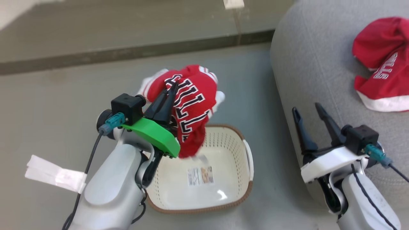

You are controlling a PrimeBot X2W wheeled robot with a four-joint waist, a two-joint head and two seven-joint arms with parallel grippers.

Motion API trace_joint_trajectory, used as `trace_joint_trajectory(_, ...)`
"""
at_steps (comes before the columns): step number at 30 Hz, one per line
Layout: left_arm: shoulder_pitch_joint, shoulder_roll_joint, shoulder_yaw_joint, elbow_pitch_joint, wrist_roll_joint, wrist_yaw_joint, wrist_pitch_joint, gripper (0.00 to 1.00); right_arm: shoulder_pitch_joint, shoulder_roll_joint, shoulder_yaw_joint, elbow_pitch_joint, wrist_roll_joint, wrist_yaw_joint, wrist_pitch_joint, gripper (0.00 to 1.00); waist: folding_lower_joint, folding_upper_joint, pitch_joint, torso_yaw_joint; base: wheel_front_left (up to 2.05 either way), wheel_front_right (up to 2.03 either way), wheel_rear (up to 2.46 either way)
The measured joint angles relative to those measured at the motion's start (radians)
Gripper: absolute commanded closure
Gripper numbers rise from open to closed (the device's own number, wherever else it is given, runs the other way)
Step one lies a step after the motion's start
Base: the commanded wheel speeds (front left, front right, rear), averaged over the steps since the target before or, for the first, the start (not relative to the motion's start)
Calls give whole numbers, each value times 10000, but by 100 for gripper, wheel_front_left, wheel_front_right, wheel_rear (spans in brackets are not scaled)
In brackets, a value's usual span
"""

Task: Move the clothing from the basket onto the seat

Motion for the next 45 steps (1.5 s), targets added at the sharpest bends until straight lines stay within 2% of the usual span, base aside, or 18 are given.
trace_joint_trajectory(11,552,4,-157,-2033,-351,0,-2,100,639,73,274,-10,71,73,221,0,0,0,-1273,21,0,0,0)
trace_joint_trajectory(22,1048,165,-472,-3703,-548,0,-31,100,1219,221,617,-274,84,84,477,0,0,0,-2027,-41,0,0,0)
trace_joint_trajectory(45,1967,715,-669,-5125,-619,0,21,100,1739,253,859,-1034,267,81,792,0,0,0,-2259,-21,0,0,0)
